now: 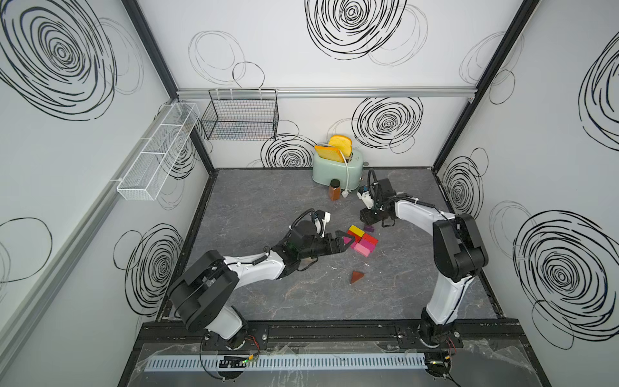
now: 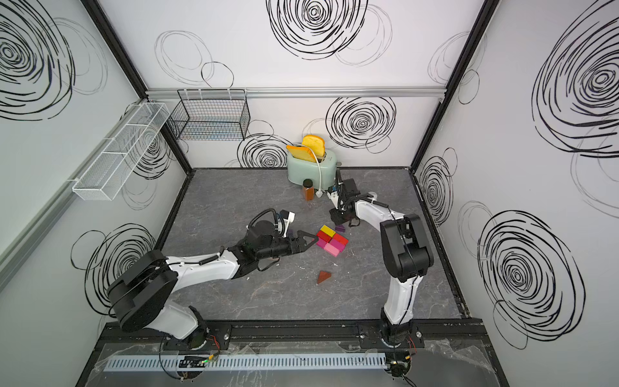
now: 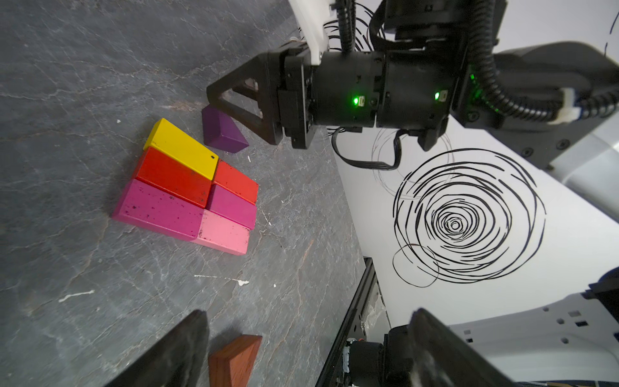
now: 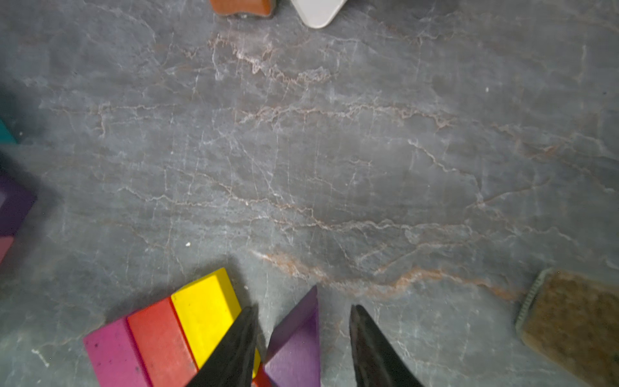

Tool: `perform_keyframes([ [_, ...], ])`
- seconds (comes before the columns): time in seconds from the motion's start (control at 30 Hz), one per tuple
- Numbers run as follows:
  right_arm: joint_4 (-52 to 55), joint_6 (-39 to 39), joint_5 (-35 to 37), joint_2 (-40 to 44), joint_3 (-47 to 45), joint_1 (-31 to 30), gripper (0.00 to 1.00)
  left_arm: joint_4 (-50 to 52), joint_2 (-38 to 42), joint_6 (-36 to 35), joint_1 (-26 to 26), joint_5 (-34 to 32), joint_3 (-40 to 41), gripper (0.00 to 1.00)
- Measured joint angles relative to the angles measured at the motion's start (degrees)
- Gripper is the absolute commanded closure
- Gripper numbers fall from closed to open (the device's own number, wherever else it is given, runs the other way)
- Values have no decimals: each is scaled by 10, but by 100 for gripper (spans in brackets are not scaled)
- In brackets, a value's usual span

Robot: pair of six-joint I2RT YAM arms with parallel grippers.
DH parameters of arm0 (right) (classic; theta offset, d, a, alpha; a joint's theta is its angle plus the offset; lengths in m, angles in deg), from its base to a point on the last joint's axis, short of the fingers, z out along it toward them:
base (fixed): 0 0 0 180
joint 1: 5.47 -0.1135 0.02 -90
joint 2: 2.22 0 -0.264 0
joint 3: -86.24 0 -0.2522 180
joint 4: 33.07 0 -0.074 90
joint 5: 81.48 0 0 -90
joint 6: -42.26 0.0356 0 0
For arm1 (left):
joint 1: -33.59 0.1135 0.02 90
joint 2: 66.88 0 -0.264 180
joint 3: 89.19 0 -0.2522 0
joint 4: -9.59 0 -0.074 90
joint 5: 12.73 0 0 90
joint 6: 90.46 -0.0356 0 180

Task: Assemble a piece of candy with building blocks
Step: Assemble the building block at the center of the board, then adjust the building block at the center of the board.

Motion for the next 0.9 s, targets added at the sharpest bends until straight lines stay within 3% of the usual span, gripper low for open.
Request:
perform_keyframes([
  [0.23,4,3,-4,-25,10,0,56,0,0,0,4,0,0,2],
  [0.43,6,2,-7,-26,10,0,65,-1,0,0,4,0,1,2],
  [0.9,11,1,-7,-27,10,0,69,-1,1,0,6,0,9,2],
])
